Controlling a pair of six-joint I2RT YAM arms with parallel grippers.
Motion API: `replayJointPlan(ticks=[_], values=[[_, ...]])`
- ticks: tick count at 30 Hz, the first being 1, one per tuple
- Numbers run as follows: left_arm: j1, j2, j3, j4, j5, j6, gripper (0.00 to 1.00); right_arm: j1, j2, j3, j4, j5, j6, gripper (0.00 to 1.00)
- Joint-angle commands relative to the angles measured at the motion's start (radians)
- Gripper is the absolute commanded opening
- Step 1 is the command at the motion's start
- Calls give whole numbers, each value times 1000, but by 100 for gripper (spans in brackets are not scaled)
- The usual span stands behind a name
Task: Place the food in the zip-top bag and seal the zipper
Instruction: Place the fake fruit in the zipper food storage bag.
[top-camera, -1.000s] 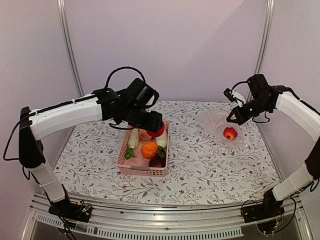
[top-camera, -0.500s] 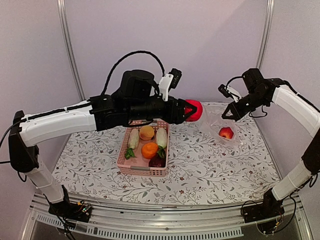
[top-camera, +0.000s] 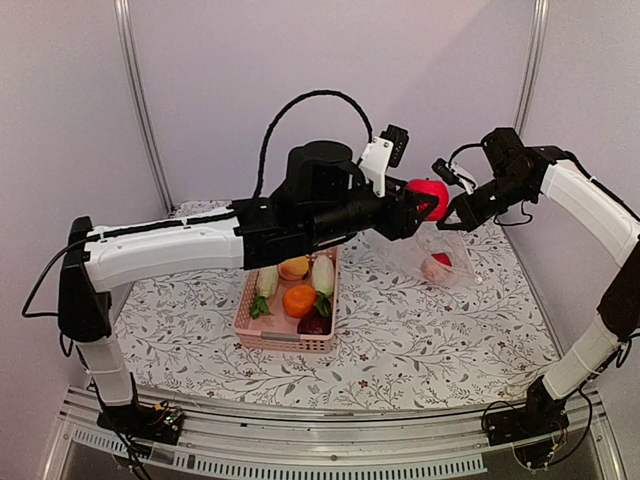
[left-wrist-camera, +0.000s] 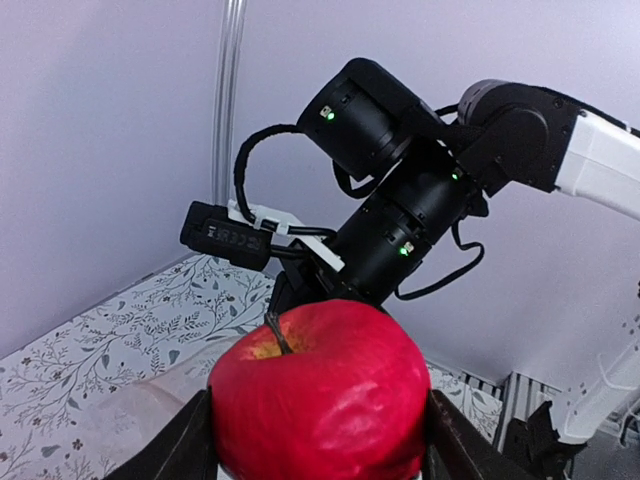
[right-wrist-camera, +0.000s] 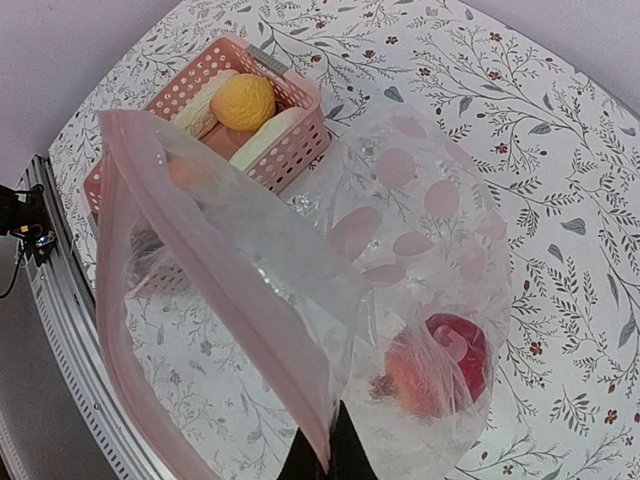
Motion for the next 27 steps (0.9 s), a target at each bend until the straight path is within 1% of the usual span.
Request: replayJointPlan(ticks=[1,5,9,13,16,19,21,25,27], values=[[-41,97,83,34,-110,85,52,7,5,34,-23,-50,21,0],[-59,175,138,34,-196,124,52,7,-6,26,-26,-57,25,0],[-85,226,170,40,-299,190,52,7,-21,10,-21,-32,32,0],[-96,250,159,49,-364,210,52,6,-29,0,-18,-22,37,0],[-98,238,125,39,-441,186,51,6,-31,2,-16,0,35,0],[-96,224,90,46,-476,177,52,7,-39,-6,-15,8,30,0],[-91,245,124,21,-505,177,53,6,-40,-10,-16,-1,30,0],[-78,340,260,-97,-549,183,54,7,-42,-7,-18,-29,33,0],[-78,374,295,-125,-598,185,59,7,-48,-8,-15,-21,36,0]])
